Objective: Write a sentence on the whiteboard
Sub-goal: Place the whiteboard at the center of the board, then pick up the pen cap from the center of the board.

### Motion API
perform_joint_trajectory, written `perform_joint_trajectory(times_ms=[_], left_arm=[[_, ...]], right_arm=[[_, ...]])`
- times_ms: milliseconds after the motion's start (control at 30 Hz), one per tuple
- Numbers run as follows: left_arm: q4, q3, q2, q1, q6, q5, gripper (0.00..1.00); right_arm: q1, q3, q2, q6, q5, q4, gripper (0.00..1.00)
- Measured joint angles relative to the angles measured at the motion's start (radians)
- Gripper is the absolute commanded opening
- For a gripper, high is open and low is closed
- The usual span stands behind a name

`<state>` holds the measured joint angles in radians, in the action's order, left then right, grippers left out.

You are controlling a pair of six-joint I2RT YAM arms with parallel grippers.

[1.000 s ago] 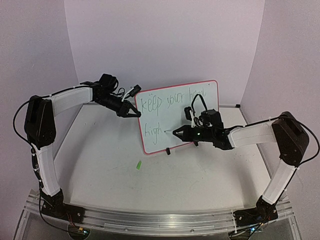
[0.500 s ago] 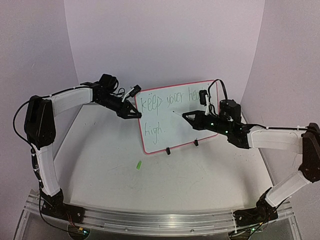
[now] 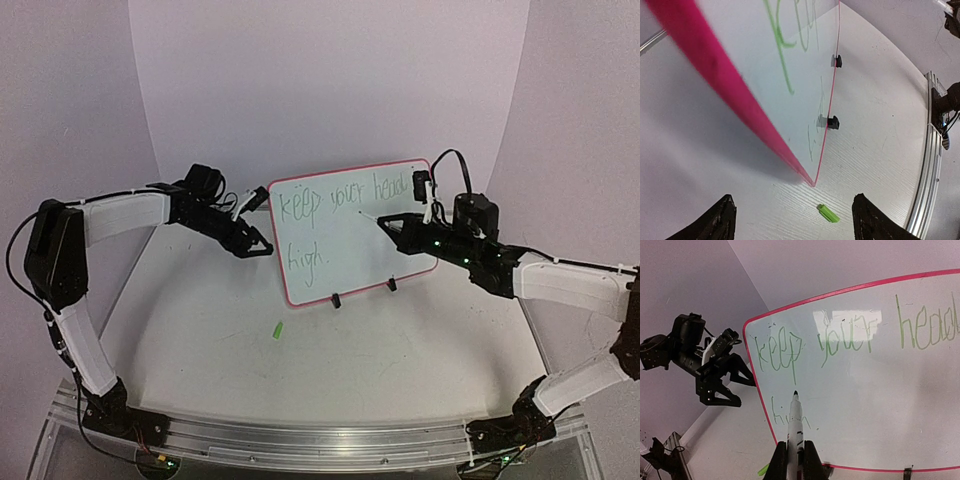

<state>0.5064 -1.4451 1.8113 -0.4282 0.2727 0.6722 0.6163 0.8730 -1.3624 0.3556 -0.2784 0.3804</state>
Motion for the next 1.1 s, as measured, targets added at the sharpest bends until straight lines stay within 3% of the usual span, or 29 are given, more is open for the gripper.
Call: perform_joint_trajectory(times_ms=[333,700,933,1100], left_arm=[[-0.162,0.277,-0.222,-0.022,-0.206,-0.184,0.81],[-0.392,0.642,-0.341,-0.262,-0.675,-0.546,0.74],[-0.445,0.651,-0.276,-0.42,-0.787,-0.697,0.71],[-0.432,0.609,-0.183,-0.488,-0.8,-0.779,0.57]], right_arm=[[-0.001,-0.03,0.094,-0.037,0.065,-0.059,0.0],[-0.001,-0.08,0.13,-0.031,0.11,-0.113,0.0],[-0.001,-0.11,0.13,0.008,0.12,-0.133,0.0],[-0.001,-0.113,0.127,0.036,0.13,-0.147,0.0]])
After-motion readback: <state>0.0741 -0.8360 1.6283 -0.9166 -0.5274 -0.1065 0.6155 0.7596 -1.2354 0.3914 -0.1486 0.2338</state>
